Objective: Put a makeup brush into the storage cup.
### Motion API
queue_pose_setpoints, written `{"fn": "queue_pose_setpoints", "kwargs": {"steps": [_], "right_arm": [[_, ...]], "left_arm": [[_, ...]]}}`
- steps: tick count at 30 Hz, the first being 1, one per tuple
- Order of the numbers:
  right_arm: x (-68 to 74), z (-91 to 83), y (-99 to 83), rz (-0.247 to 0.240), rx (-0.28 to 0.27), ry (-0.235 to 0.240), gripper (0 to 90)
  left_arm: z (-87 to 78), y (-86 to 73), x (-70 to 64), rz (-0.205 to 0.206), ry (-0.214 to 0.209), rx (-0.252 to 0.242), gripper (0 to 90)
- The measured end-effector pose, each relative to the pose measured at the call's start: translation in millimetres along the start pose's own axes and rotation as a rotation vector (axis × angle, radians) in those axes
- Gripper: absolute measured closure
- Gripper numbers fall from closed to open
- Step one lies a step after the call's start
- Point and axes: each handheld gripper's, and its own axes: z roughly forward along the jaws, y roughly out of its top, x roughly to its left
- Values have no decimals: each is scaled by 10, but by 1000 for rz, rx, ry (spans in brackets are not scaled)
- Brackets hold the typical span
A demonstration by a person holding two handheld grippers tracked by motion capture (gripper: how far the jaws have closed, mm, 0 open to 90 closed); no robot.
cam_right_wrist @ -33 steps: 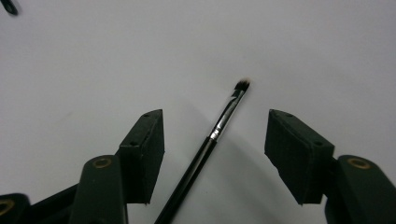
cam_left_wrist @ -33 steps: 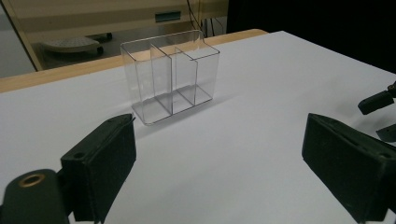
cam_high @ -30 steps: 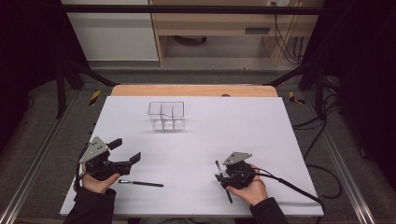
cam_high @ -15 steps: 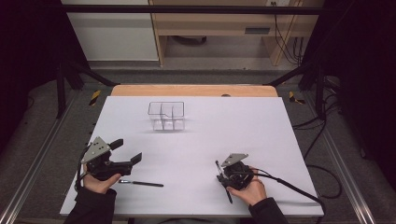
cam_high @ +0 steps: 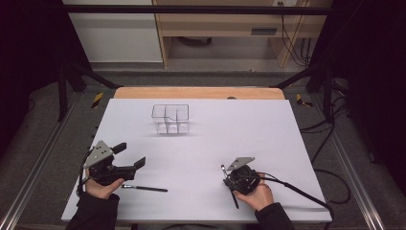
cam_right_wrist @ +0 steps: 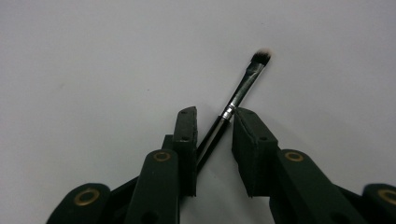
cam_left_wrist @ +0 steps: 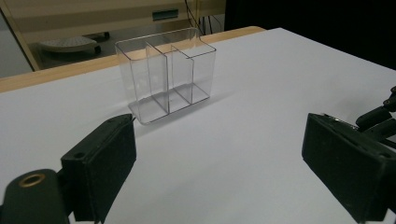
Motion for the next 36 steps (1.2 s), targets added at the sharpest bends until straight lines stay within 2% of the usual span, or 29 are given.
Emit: {"fn": "queue_pose_setpoints", "kwargs": {"steps": [5, 14, 21, 22, 23, 25, 30, 31, 36], "right_arm": [[-18, -6, -1, -12, 4, -1, 774], [-28, -13, -3, -6, 11, -6, 831], [-37, -16, 1, -3, 17, -3, 834], [-37, -16, 2, -4, 17, -4, 830], [-36, -17, 2, -9, 14, -18, 775], [-38, -25, 5, -9, 17, -26, 772], [-82, -134, 57, -7, -20, -2, 706], [-113, -203, 89, -3, -19, -6, 676], [-170, -279, 141, -3, 10, -3, 637]], "left_arm": [[-2, 0, 0, 0, 2, 0, 98], [4, 0, -5, 3, 1, 2, 98], [6, -1, -5, 2, 1, 2, 98], [7, -1, -6, 3, 0, 2, 98], [7, -1, -6, 3, 0, 3, 98], [7, -1, -5, 3, 1, 3, 98], [10, -1, -2, 2, -1, 4, 98], [11, 0, -3, 2, -1, 4, 98], [13, 2, -3, 5, -1, 6, 98]]}}
